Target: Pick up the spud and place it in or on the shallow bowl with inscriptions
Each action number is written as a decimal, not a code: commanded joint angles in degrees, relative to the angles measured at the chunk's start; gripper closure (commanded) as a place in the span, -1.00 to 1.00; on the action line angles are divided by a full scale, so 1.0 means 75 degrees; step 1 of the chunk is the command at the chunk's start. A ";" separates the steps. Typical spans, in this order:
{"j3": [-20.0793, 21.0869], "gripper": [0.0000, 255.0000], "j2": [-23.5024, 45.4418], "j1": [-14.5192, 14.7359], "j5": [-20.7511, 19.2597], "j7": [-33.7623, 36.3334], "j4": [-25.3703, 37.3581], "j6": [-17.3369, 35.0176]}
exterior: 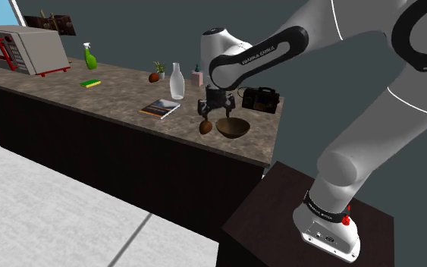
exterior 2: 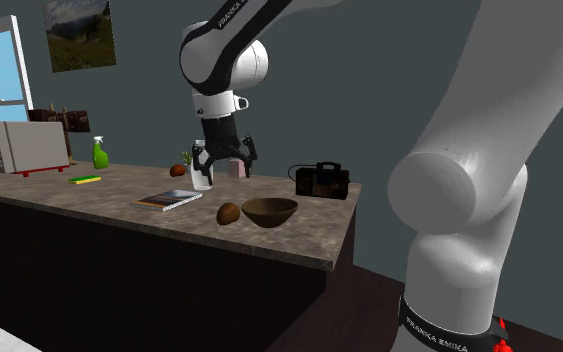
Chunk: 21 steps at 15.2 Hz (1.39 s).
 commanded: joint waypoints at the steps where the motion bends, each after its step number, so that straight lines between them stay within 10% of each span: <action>1: 0.0158 -1.00 0.0629 -0.0176 -0.0366 0.0854 0.0193 0.0397; 15: -0.0603 -1.00 0.4601 -0.0290 -0.2809 0.5419 0.3004 0.1155; 21: -0.0799 -1.00 0.5071 -0.0273 -0.3070 0.5675 0.3110 0.1507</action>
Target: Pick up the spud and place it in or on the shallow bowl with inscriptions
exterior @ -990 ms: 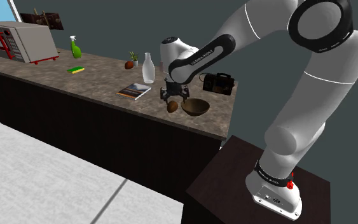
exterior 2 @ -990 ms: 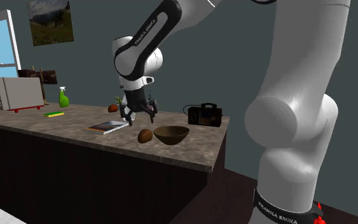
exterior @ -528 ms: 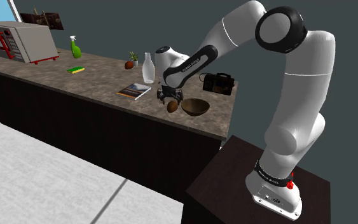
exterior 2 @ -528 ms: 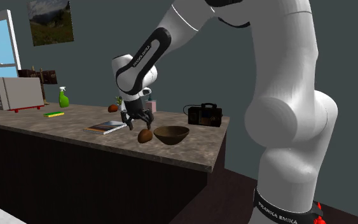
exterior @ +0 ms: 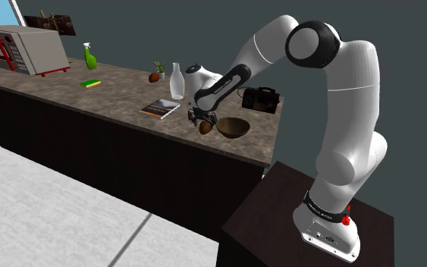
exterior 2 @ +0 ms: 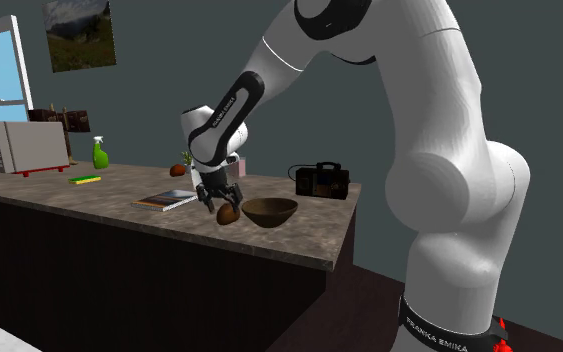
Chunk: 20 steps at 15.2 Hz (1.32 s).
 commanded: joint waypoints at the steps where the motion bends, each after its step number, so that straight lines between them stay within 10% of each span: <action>1: -0.0059 -1.00 0.0157 0.0001 -0.0096 0.0062 0.0011 0.0143; 10: -0.0101 -1.00 0.0269 0.0000 -0.0167 0.0104 0.0016 0.0247; 11: -0.0101 1.00 0.0273 0.0001 -0.0167 0.0103 0.0021 0.0245; 20: -0.0100 1.00 0.0269 0.0000 -0.0167 0.0104 0.0016 0.0247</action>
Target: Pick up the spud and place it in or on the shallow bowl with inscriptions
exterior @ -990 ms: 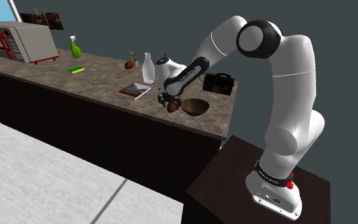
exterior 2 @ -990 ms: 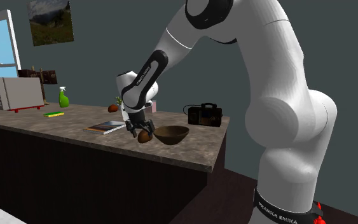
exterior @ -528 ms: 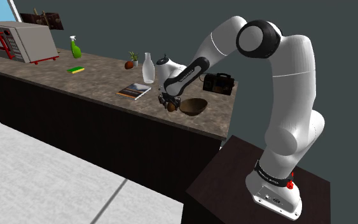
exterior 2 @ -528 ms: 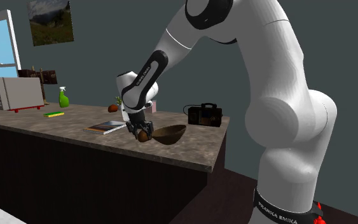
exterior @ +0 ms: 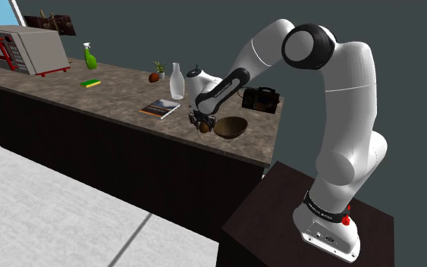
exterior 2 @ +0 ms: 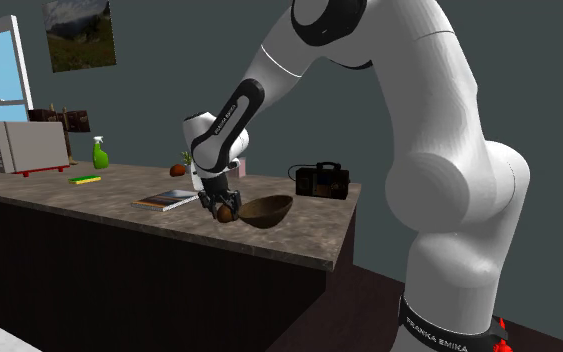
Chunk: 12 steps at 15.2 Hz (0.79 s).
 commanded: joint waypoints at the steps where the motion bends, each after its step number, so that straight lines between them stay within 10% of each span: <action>1: 0.0015 1.00 -0.0060 -0.0019 0.0043 -0.0042 -0.0008 -0.0064; 12: 0.0234 1.00 -0.0756 -0.0145 0.0541 -0.0555 0.0158 -0.0823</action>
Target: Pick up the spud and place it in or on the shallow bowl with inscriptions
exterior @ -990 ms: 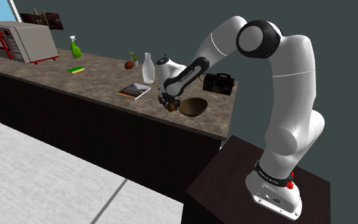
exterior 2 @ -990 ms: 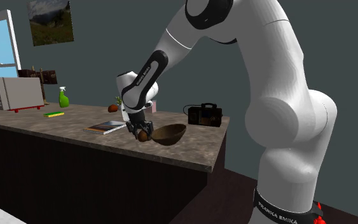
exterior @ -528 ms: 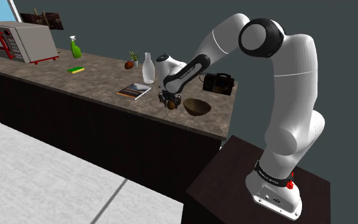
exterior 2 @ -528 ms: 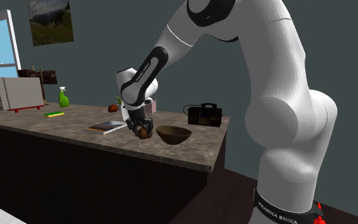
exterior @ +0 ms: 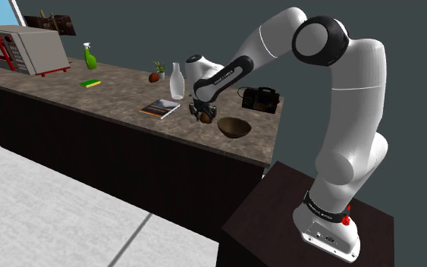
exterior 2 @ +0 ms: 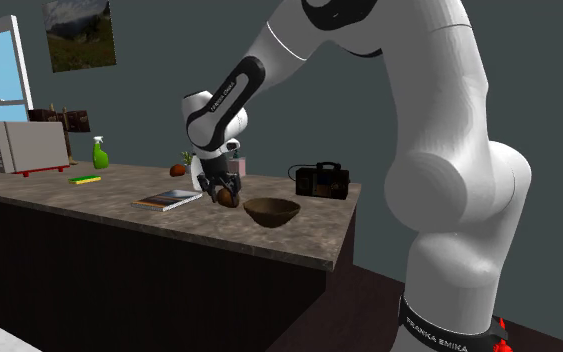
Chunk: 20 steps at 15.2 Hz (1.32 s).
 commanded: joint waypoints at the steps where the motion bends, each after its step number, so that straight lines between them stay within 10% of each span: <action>1: 0.0032 1.00 -0.0114 -0.0020 0.0084 -0.0091 0.0045 -0.0140; 17: 0.0212 1.00 -0.0845 -0.0097 0.0653 -0.0742 0.0676 -0.1363; 20: 0.0150 1.00 -0.1681 -0.0391 0.0866 -0.1016 -0.0452 -0.0919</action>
